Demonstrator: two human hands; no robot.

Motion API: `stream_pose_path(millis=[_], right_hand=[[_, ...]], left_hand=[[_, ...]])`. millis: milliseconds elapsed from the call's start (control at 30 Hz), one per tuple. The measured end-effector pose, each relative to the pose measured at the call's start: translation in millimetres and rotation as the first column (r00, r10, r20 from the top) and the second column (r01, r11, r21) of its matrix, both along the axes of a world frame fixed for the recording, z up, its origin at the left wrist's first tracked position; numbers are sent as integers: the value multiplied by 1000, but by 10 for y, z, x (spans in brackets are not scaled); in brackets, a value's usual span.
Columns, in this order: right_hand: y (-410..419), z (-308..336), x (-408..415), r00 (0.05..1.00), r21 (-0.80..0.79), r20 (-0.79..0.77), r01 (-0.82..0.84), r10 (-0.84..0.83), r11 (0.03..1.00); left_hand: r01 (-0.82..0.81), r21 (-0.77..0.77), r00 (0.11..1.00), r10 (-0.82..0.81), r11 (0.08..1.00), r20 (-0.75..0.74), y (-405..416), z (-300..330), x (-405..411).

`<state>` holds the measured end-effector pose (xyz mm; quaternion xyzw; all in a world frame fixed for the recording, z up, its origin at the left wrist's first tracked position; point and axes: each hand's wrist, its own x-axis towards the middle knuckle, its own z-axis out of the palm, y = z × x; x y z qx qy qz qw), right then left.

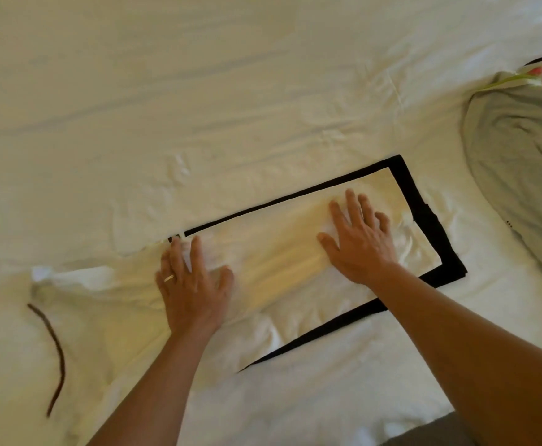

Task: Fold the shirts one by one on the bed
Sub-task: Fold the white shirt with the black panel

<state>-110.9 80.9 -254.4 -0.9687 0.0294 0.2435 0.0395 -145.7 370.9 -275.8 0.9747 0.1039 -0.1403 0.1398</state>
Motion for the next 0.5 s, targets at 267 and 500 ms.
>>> stream_pose_path(millis=[267,500], right_hand=[[1552,184,-602,918,192,219,-373,331,908],[2441,81,-863,869,166,337,-434,363,886]], left_hand=[[192,96,981,-192,977,-4,1409,176,-432],[370,174,929,-364,913,-66,2146,180,-470]])
